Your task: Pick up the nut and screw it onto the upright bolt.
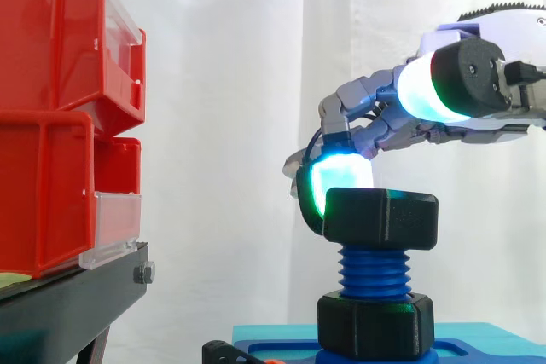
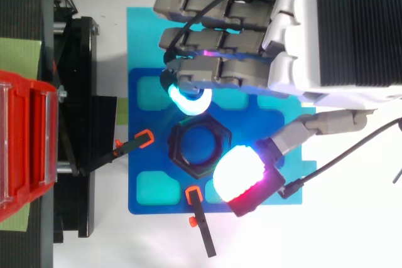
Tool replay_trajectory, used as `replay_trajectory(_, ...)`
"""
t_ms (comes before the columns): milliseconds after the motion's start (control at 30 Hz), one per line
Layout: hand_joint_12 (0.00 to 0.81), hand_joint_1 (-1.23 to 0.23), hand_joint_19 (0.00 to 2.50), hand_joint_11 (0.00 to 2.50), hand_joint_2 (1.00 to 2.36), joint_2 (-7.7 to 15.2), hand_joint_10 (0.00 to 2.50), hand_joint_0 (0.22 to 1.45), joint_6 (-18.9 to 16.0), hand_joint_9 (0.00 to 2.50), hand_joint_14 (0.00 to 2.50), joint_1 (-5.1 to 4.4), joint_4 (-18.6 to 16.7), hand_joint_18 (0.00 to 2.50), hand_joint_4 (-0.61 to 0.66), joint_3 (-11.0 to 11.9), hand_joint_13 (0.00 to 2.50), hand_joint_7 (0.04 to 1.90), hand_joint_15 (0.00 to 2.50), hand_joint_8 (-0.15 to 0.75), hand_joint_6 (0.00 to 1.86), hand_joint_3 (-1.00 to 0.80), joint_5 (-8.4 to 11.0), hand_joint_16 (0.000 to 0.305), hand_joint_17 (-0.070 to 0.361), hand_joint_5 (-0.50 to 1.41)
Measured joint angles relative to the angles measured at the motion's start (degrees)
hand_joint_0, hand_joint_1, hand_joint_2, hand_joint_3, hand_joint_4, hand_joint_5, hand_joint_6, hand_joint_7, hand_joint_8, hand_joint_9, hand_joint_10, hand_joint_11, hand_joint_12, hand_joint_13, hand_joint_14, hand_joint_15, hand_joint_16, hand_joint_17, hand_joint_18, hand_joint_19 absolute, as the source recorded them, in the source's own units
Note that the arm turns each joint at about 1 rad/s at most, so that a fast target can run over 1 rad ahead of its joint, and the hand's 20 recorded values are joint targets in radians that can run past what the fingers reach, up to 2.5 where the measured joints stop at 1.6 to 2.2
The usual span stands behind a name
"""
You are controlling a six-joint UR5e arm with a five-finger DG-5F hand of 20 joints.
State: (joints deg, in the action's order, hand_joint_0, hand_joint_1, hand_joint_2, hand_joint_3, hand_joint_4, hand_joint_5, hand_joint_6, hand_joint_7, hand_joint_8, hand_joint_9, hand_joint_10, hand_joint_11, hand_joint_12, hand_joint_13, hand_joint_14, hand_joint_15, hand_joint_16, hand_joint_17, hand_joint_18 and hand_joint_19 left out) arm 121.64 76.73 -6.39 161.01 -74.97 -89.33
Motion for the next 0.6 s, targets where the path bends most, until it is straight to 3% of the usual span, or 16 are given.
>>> replay_trajectory(467, 0.274, -0.28, 0.0, 0.0, 1.0, 0.0, 0.0, 0.51, 0.0, 0.93, 0.0, 0.66, -0.46, 0.34, 0.08, 0.0, 0.52, 1.32, 0.0, 0.249, 0.54, -0.5, -0.48, 0.039, 0.087, 0.06)
replay_trajectory(500, 0.276, -0.27, 0.0, 0.0, 1.0, 0.0, 0.0, 0.51, 0.0, 0.93, 0.0, 0.66, -0.5, 0.32, 0.11, 0.0, 0.52, 1.38, 0.0, 0.253, 0.5, -0.5, -0.48, 0.039, 0.088, 0.06)
replay_trajectory(600, 0.308, -0.23, 0.0, 0.0, 1.0, 0.0, 0.0, 0.49, 0.0, 0.81, 0.0, 0.67, -0.61, 0.25, 0.22, 0.0, 0.46, 1.18, 0.0, 0.273, 0.5, -0.5, -0.54, 0.043, 0.097, -0.02)
